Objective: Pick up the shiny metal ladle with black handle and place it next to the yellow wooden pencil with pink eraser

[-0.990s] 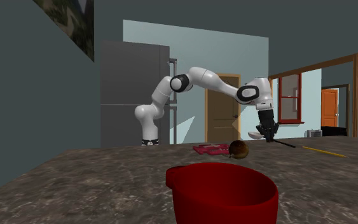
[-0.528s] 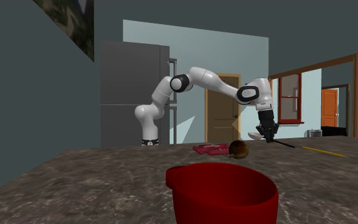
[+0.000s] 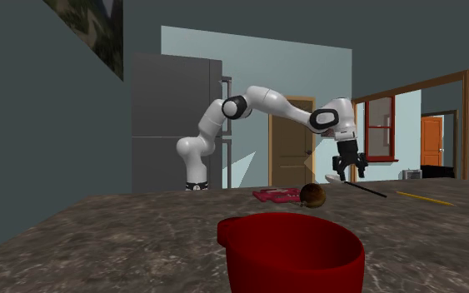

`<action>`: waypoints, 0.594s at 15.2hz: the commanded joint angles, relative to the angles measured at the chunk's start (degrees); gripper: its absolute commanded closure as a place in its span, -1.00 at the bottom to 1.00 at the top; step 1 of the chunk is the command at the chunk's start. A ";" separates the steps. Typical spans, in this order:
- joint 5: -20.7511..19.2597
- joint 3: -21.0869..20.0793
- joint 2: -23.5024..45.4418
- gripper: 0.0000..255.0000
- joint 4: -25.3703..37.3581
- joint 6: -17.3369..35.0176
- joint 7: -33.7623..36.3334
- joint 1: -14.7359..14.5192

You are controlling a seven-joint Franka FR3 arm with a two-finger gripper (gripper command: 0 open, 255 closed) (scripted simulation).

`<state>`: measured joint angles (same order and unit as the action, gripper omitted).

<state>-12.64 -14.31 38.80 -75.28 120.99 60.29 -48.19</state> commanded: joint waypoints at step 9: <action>0.57 -0.40 -2.22 -1.00 1.26 -3.44 -0.36 0.11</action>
<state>-12.07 -14.71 36.58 -74.03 117.56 59.93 -48.08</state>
